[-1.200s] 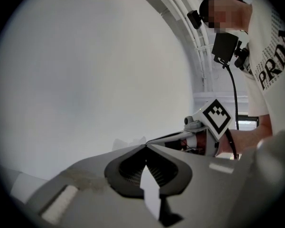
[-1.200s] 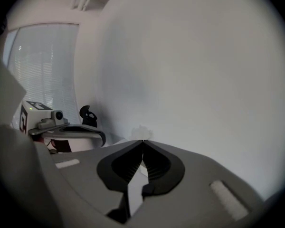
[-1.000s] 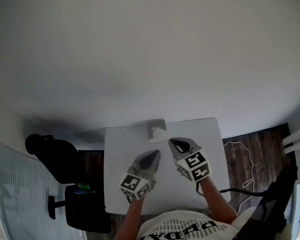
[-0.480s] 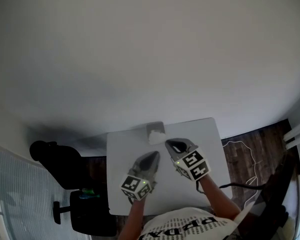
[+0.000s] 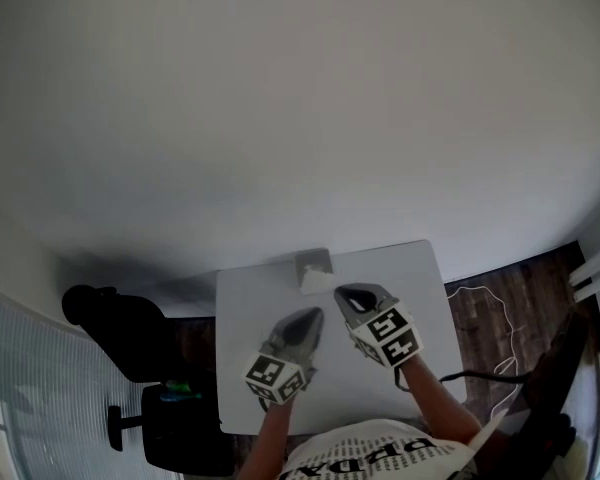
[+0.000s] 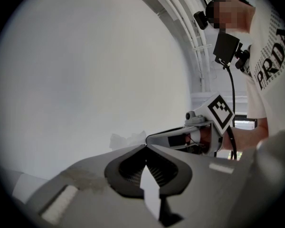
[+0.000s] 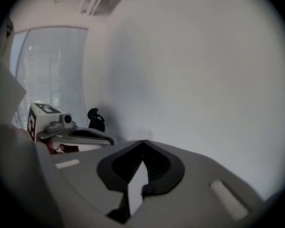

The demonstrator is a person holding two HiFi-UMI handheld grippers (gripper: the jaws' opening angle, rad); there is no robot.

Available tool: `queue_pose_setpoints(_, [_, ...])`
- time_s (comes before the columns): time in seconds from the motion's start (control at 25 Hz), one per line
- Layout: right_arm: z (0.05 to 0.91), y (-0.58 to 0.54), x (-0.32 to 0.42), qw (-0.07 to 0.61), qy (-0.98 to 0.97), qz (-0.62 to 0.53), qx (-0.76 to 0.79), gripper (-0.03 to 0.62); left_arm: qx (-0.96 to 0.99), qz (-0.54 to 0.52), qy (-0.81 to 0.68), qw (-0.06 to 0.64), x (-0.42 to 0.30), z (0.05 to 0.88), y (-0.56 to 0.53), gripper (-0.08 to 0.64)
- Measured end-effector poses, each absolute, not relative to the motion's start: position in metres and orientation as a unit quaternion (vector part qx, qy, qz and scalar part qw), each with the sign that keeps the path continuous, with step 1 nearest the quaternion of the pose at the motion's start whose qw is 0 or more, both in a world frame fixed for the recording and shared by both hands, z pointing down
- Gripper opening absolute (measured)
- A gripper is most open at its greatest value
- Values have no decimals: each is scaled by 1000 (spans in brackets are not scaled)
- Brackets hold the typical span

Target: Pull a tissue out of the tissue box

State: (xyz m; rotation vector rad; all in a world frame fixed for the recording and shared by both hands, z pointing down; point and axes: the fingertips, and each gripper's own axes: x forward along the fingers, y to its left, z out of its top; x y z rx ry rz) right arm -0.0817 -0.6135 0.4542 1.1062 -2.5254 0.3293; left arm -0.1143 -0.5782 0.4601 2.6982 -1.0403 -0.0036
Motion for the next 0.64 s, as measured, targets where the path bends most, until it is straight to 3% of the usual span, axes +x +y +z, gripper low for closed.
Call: queue_pose_setpoints(0.64, [461, -620, -80, 193, -893, 125, 387, 9, 925, 0, -357, 130, -112, 465, -587, -9])
